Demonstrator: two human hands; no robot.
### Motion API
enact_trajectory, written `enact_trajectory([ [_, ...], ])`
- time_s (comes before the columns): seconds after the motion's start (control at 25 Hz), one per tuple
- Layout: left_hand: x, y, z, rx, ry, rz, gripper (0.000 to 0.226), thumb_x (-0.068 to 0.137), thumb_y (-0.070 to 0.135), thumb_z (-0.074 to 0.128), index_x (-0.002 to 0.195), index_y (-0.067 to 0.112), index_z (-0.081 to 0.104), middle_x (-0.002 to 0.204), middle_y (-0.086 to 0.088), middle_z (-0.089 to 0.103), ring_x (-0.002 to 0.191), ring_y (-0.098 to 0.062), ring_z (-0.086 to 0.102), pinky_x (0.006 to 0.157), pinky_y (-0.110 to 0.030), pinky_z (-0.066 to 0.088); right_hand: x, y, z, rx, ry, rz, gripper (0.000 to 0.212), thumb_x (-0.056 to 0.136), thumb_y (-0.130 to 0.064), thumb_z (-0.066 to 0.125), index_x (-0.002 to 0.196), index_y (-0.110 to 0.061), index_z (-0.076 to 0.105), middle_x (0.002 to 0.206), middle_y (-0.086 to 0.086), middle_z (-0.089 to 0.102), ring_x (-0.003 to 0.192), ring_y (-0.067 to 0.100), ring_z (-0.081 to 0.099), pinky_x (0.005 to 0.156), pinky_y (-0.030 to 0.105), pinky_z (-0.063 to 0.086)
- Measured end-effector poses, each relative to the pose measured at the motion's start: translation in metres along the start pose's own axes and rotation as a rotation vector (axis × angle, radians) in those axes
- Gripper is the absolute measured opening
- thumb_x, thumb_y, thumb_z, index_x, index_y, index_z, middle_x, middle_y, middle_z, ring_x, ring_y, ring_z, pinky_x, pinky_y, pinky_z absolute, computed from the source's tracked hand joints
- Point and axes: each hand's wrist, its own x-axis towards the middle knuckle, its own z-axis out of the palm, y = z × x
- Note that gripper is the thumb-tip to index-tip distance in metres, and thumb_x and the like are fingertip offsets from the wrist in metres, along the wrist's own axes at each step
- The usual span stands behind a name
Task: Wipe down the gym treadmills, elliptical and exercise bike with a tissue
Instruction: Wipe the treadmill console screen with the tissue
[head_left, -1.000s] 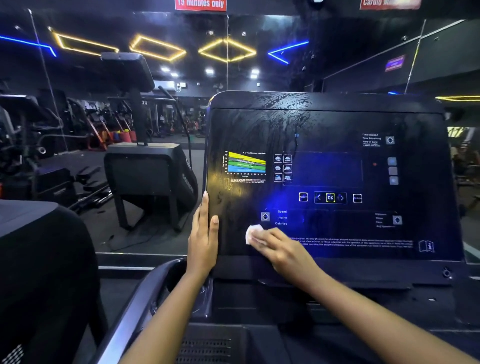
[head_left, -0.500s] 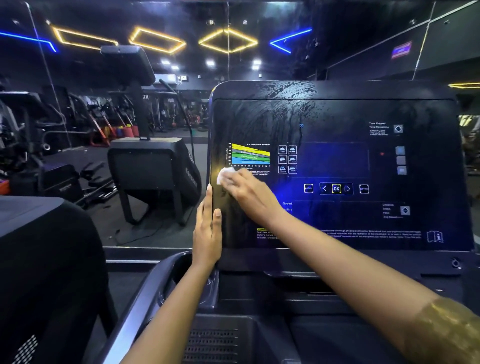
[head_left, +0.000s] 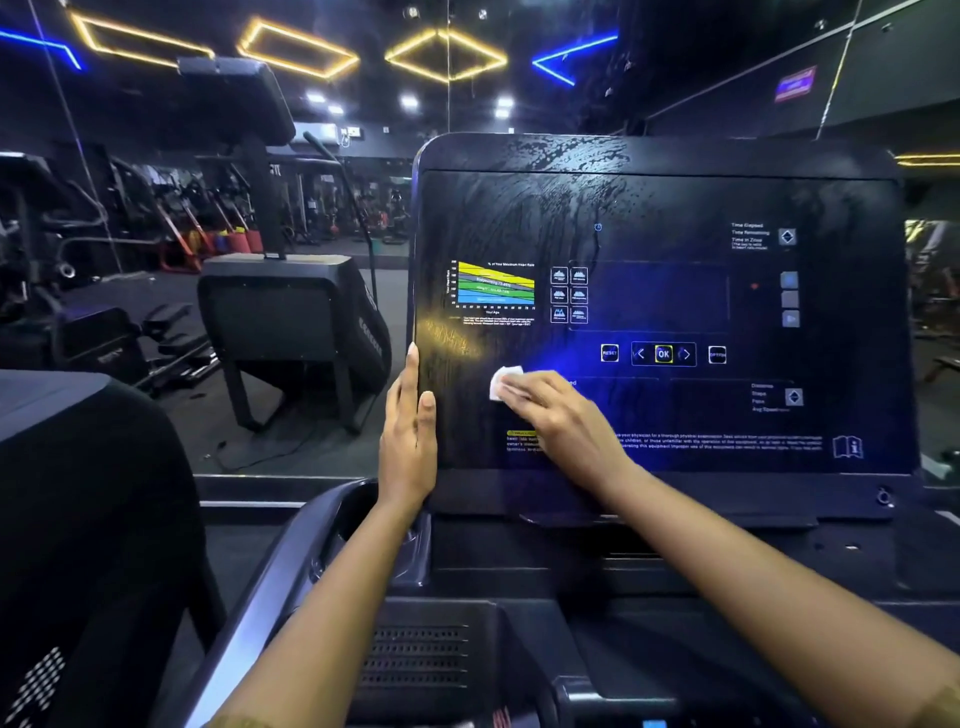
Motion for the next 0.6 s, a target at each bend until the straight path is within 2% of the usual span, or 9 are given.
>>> enact_trajectory([
  [0.08, -0.001, -0.001, 0.001, 0.006, -0.002, 0.004, 0.081, 0.076, 0.086, 0.008, 0.145, 0.043, 0.006, 0.152, 0.005, 0.029, 0.122, 0.008, 0.031, 0.091, -0.018, 0.030, -0.003, 0.000, 0.000, -0.026, 0.017, 0.002, 0.040, 0.083, -0.002, 0.038, 0.110, -0.005, 0.067, 0.111, 0.008, 0.065, 0.092, 0.019, 0.047, 0.042, 0.030, 0.052],
  [0.16, -0.001, -0.003, 0.001, 0.016, 0.008, 0.016, 0.080, 0.077, 0.085, 0.008, 0.145, 0.043, 0.007, 0.151, 0.005, 0.030, 0.124, 0.005, 0.033, 0.093, -0.020, 0.029, -0.023, -0.011, 0.006, -0.041, -0.020, -0.101, 0.037, 0.085, -0.003, 0.042, 0.113, -0.006, 0.066, 0.113, 0.007, 0.065, 0.090, 0.019, 0.051, 0.048, 0.027, 0.052],
  [0.24, 0.000, -0.004, 0.001, 0.026, 0.009, 0.015, 0.076, 0.079, 0.084, 0.008, 0.145, 0.045, 0.007, 0.151, 0.005, 0.030, 0.127, -0.006, 0.040, 0.093, -0.023, 0.031, -0.049, -0.018, 0.010, -0.019, -0.080, -0.184, 0.037, 0.086, -0.005, 0.044, 0.115, -0.008, 0.066, 0.116, 0.004, 0.064, 0.093, 0.018, 0.054, 0.055, 0.026, 0.054],
  [0.32, 0.000, -0.005, 0.003, 0.034, 0.006, 0.005, 0.074, 0.080, 0.082, 0.009, 0.144, 0.047, 0.007, 0.150, 0.004, 0.032, 0.127, -0.013, 0.043, 0.093, -0.025, 0.031, -0.063, -0.020, 0.007, 0.035, -0.114, -0.176, 0.038, 0.085, -0.006, 0.042, 0.115, -0.009, 0.066, 0.116, 0.002, 0.064, 0.096, 0.016, 0.050, 0.053, 0.025, 0.053],
  [0.4, 0.000, -0.004, 0.003, 0.043, 0.007, -0.001, 0.073, 0.080, 0.082, 0.009, 0.145, 0.048, 0.008, 0.148, 0.006, 0.034, 0.126, -0.011, 0.043, 0.095, -0.025, 0.031, -0.059, -0.025, 0.004, 0.073, -0.124, -0.164, 0.037, 0.085, -0.008, 0.042, 0.112, -0.010, 0.068, 0.113, 0.001, 0.065, 0.098, 0.016, 0.052, 0.052, 0.021, 0.051],
  [0.52, -0.001, -0.003, 0.003, 0.027, 0.009, 0.005, 0.069, 0.084, 0.077, 0.013, 0.146, 0.046, 0.011, 0.140, 0.023, 0.029, 0.123, -0.003, 0.041, 0.097, -0.020, 0.030, -0.038, -0.045, 0.016, 0.089, -0.129, -0.288, 0.034, 0.089, -0.012, 0.041, 0.107, -0.008, 0.070, 0.110, 0.003, 0.067, 0.097, 0.019, 0.063, 0.067, 0.020, 0.050],
  [0.6, -0.001, -0.003, 0.002, 0.029, 0.008, -0.003, 0.065, 0.087, 0.071, 0.016, 0.146, 0.044, 0.012, 0.137, 0.024, 0.029, 0.119, 0.004, 0.040, 0.097, -0.016, 0.029, -0.029, -0.053, 0.025, 0.095, -0.162, -0.366, 0.036, 0.097, -0.014, 0.036, 0.109, -0.007, 0.068, 0.110, 0.002, 0.067, 0.100, 0.019, 0.063, 0.079, 0.022, 0.051],
])
